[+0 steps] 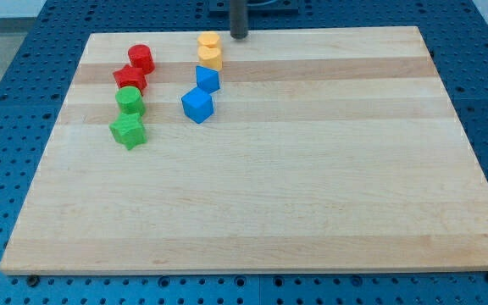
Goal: Move the red star towards the yellow blocks
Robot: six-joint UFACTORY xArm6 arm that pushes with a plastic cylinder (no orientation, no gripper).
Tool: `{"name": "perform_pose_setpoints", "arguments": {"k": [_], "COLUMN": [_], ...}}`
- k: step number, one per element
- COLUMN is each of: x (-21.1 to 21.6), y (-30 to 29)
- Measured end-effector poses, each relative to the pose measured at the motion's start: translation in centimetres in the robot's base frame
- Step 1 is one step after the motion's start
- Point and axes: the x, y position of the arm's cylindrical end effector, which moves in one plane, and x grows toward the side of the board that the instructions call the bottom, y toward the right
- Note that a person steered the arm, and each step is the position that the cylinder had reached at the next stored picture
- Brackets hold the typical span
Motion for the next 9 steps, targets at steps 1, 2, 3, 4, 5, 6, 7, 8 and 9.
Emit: {"name": "perform_pose_setpoints", "arguments": {"k": [1,2,3,4,5,6,7,8,9], "x": [0.0,0.0,0.7,0.7,5.3,12.2,16.4,16.5,14.2], "y": [-4.2,-8.3,-12.8,-18.7,-22.8,-24.8,-23.1,-19.2,-17.6]}}
